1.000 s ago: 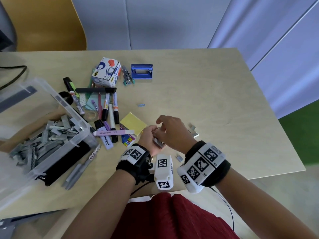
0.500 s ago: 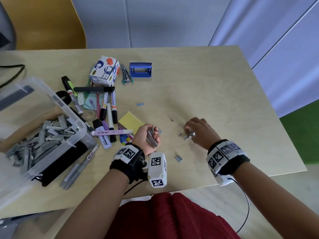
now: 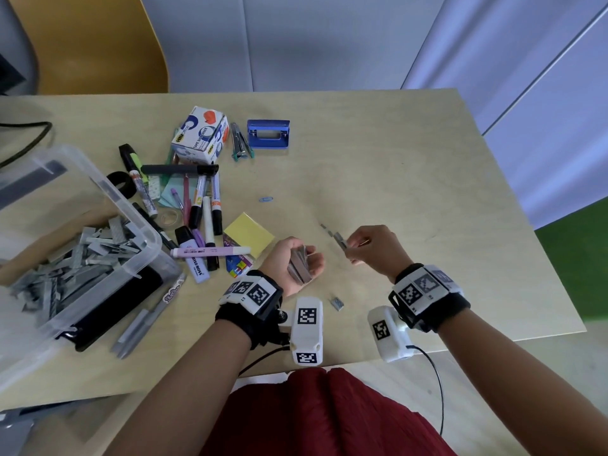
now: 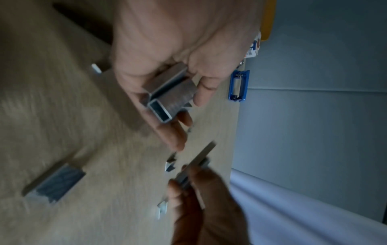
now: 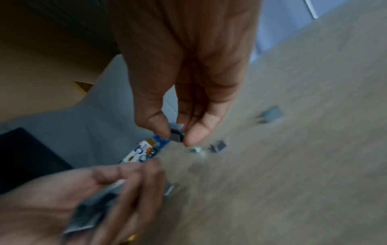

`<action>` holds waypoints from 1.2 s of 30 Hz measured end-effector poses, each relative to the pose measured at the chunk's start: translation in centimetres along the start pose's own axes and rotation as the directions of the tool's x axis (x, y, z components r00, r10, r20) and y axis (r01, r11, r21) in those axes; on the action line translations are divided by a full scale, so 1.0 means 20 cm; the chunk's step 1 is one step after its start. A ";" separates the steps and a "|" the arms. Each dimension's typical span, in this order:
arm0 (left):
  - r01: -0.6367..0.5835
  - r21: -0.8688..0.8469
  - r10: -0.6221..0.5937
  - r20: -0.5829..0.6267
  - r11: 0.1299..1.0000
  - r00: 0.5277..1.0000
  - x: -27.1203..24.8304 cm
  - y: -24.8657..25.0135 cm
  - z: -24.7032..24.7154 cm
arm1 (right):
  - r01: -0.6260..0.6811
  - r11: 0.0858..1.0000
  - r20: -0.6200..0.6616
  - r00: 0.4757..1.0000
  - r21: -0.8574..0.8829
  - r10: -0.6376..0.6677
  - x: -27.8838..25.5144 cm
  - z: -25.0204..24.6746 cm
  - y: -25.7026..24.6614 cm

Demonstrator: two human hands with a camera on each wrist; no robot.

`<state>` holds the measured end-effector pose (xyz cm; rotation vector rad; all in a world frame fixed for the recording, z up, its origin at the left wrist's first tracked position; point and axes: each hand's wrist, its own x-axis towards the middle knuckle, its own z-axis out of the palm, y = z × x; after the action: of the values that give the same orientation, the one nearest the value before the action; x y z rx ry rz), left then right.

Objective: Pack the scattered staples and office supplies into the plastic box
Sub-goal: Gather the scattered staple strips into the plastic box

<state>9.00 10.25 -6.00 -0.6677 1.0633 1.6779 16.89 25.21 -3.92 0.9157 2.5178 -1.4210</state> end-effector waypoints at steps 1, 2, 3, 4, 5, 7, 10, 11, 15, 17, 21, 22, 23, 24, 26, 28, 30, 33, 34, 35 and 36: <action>0.001 -0.004 -0.001 0.019 1.000 1.000 0.00 -0.01 0.01 | 0.023 1.000 0.020 1.000 0.013 -0.023 -0.01 0.00 -0.03; 0.005 -0.007 -0.005 0.035 1.000 0.999 0.00 -0.02 0.02 | 0.050 0.999 0.046 0.998 0.009 -0.051 -0.03 0.01 -0.07; 0.012 -0.015 -0.011 0.051 1.000 0.999 -0.01 -0.02 0.04 | 0.075 0.997 0.074 0.995 -0.010 -0.074 -0.05 0.02 -0.10; 0.020 -0.027 -0.018 0.065 0.999 0.998 -0.01 -0.03 0.05 | 0.098 0.995 0.102 0.990 -0.035 -0.094 -0.07 0.03 -0.13; 0.027 -0.038 -0.024 0.085 0.999 0.996 -0.01 -0.04 0.06 | 0.121 0.990 0.126 0.986 -0.066 -0.112 -0.09 0.05 -0.16; 0.032 -0.042 -0.027 0.123 0.999 0.992 -0.01 -0.04 0.07 | 0.181 0.976 0.145 0.976 -0.120 -0.163 -0.13 0.09 -0.21; -0.001 -0.039 0.004 0.074 0.999 0.997 0.00 -0.05 0.08 | 0.244 0.960 0.089 0.968 -0.139 -0.233 -0.13 0.09 -0.24; -0.007 -0.047 0.009 0.043 0.999 0.999 0.00 -0.05 0.08 | 0.237 0.964 0.052 0.971 -0.117 -0.233 -0.11 0.07 -0.23; 0.025 0.026 -0.027 0.045 0.999 0.999 0.02 -0.02 0.02 | 0.146 0.977 -0.133 0.977 -0.157 -0.168 -0.01 -0.07 -0.15; 0.033 0.061 -0.036 0.058 0.998 0.998 0.01 0.00 0.00 | 0.091 0.950 -0.139 0.981 -0.298 -0.137 0.03 -0.13 -0.06; 0.020 0.051 -0.023 0.062 0.998 0.998 0.00 0.03 -0.03 | 0.053 0.844 0.021 0.999 -0.534 -0.049 0.04 -0.13 0.09; 0.016 0.046 -0.019 0.061 0.999 0.998 0.01 0.04 -0.03 | 0.055 0.826 0.027 0.998 -0.561 -0.048 0.03 -0.12 0.11; 0.012 0.037 -0.014 0.060 0.999 0.998 0.01 0.04 -0.04 | 0.050 0.816 0.019 0.999 -0.576 -0.048 0.02 -0.11 0.13; 0.009 0.028 -0.010 0.057 1.000 0.998 0.01 0.04 -0.04 | 0.039 0.811 0.000 0.999 -0.584 -0.049 0.02 -0.09 0.13; 0.011 0.015 -0.012 0.055 1.000 0.998 0.02 0.05 -0.05 | -0.002 0.815 -0.043 0.999 -0.579 -0.028 0.02 -0.08 0.12; 0.013 0.013 -0.013 0.052 1.000 0.999 0.02 0.05 -0.06 | -0.046 0.875 -0.064 0.998 -0.483 0.018 0.03 -0.09 0.13; 0.009 0.035 -0.011 0.036 0.999 0.999 0.02 0.06 -0.06 | -0.100 0.980 -0.043 0.995 -0.172 0.094 0.04 -0.10 0.14; -0.017 0.184 0.020 -0.010 0.983 1.000 0.02 0.09 -0.06 | -0.239 0.765 0.097 0.969 0.598 0.227 0.02 -0.10 0.09; -0.049 0.297 0.061 -0.032 0.954 0.998 0.02 0.10 -0.05 | -0.278 0.564 0.154 0.954 0.778 0.258 0.01 -0.10 0.06; -0.094 0.435 0.127 -0.047 0.896 0.991 0.02 0.11 -0.04 | -0.299 0.375 0.203 0.940 0.878 0.274 0.01 -0.11 0.05; -0.152 0.580 0.214 -0.039 0.800 0.976 0.01 0.12 -0.03 | -0.313 0.248 0.241 0.929 0.917 0.280 0.01 -0.11 0.03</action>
<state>6.54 9.54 -5.66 -0.2560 1.6628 1.3720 17.42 27.35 -3.18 1.3448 1.0413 -2.7209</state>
